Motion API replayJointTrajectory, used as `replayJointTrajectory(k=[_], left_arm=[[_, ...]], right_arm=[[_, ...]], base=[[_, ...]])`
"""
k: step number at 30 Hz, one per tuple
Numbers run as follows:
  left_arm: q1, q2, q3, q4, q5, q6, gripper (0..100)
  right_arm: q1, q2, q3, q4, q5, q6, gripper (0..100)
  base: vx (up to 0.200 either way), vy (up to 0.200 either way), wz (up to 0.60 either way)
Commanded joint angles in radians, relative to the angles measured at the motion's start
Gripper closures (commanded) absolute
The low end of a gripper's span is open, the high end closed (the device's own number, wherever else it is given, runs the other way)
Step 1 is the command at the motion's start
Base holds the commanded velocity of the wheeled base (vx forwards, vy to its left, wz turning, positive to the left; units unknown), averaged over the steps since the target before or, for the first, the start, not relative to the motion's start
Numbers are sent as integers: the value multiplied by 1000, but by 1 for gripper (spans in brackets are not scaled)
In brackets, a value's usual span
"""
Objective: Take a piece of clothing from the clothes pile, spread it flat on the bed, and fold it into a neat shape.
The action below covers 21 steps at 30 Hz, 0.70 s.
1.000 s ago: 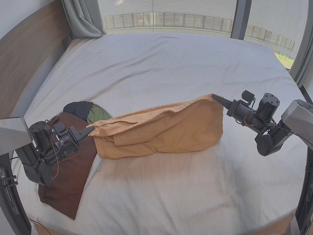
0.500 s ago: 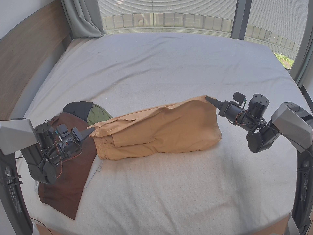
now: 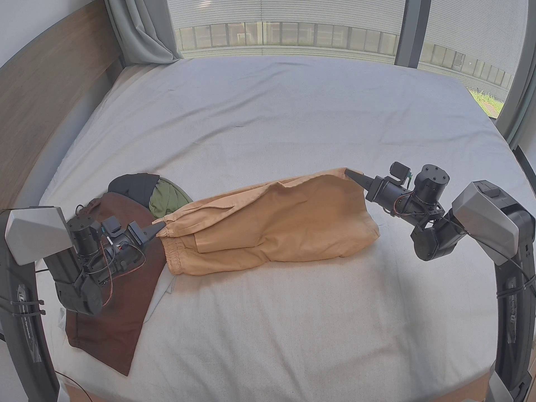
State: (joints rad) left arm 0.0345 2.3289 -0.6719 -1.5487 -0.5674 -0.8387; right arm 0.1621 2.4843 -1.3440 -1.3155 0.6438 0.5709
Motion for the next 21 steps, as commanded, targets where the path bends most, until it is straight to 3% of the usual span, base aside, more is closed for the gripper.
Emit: replayJointTrajectory(k=[1,7,8,9,10,21], left_arm=[[1,12,-3,-1,-2,0,100],[4,12,-15,1,0,-2,100],[5,12,-17,-1,0,-3,0],[5,12,-17,-1,0,-5,0],[5,12,-18,-1,0,-7,0],[18,-22,-23,-1,4,-28,0]], right_arm=[[2,36,-46,4,0,0,100],[2,42,-66,18,0,-2,100],[2,42,-70,18,-1,-2,100],[2,42,-73,18,-1,-2,100],[2,42,-73,18,-1,-2,0],[4,-5,-38,30,-1,-3,0]], base=[[0,0,0],[0,0,0],[0,0,0],[0,0,0],[0,0,0],[0,0,0]])
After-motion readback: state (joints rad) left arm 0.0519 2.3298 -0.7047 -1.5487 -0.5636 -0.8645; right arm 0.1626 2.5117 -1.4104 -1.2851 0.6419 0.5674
